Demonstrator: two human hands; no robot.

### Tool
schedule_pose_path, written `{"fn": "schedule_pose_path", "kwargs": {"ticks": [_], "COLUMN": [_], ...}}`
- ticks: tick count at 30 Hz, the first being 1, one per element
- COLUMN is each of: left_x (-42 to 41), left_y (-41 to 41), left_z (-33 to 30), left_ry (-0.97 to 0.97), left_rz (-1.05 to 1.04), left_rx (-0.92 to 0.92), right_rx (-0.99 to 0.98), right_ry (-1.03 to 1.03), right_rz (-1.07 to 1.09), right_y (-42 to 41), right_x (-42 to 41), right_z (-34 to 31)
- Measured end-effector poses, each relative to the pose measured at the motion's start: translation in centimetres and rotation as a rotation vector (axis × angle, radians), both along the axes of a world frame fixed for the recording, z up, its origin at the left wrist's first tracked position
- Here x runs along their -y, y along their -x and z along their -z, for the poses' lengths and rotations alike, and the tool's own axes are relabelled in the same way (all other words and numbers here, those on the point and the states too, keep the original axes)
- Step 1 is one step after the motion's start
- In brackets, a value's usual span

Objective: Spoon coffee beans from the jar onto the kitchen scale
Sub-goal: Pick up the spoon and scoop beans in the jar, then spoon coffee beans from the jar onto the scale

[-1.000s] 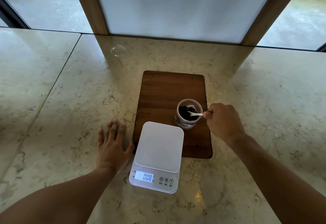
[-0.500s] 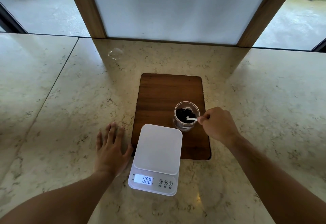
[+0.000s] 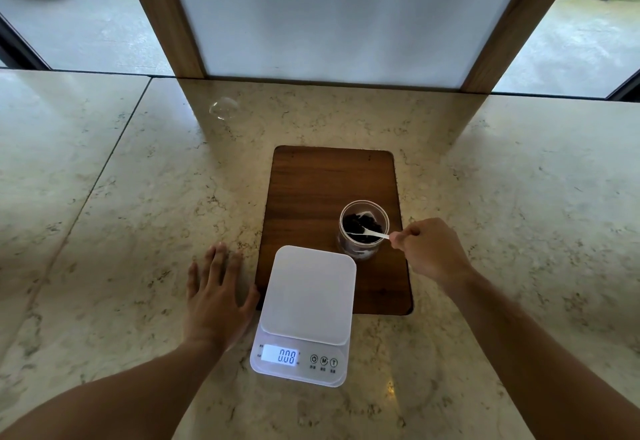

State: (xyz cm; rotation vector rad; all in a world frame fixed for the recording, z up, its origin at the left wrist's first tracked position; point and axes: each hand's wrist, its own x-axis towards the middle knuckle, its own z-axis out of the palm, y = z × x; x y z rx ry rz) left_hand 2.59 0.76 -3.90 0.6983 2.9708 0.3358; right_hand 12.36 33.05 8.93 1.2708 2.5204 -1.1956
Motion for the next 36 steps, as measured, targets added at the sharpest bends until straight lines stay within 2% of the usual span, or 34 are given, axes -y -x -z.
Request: {"fn": "schedule_pose_path", "kwargs": {"ticks": [23, 36], "left_x": [0.0, 0.1], "left_y": [0.0, 0.2], "left_z": [0.0, 0.4], "left_ry": [0.012, 0.011], "left_rz": [-0.002, -0.007], "left_rx": [0.004, -0.005], "right_rx": [-0.082, -0.149], "right_ry": [0.092, 0.208], "right_rz": [0.122, -0.081], "right_y": [-1.8, -3.3], "right_x": [-0.2, 2.5], "right_z": [0.5, -1.1]}}
